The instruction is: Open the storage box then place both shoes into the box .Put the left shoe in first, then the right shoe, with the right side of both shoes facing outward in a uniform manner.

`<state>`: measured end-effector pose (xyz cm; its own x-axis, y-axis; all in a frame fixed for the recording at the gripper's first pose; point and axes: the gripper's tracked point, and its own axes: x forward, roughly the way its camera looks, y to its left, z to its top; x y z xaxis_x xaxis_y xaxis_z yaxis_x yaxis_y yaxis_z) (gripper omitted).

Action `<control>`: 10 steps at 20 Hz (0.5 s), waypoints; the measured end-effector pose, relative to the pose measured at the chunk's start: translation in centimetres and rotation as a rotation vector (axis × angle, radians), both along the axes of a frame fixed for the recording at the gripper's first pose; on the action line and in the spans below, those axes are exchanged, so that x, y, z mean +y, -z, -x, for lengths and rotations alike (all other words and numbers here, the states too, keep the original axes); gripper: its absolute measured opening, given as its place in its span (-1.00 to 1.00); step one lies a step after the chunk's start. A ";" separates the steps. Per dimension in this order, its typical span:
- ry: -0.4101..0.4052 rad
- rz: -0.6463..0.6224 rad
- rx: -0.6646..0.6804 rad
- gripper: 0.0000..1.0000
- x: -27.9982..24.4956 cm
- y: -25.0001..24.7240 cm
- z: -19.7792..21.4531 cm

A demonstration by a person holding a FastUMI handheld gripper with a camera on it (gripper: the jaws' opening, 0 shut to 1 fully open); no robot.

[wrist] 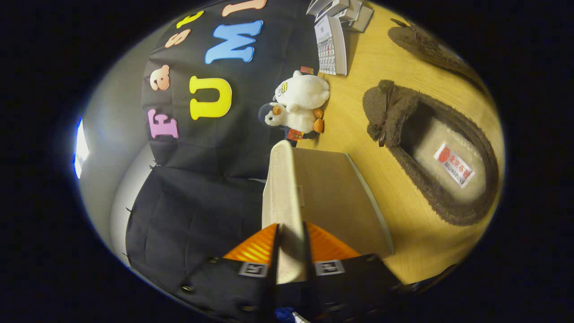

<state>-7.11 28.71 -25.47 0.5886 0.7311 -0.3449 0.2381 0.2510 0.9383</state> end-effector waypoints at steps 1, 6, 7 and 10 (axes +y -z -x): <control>0.024 -0.038 -0.022 -0.73 -0.6 -1.3 -0.5; -0.073 0.017 -0.108 -1.00 0.7 -5.4 -0.2; -0.086 0.026 -0.127 -1.00 0.9 -6.5 -0.4; -0.136 0.052 -0.189 -1.00 2.3 -10.0 -0.9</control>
<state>-6.19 30.99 -15.43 0.5440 0.7920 -0.2773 0.0202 0.3180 0.9479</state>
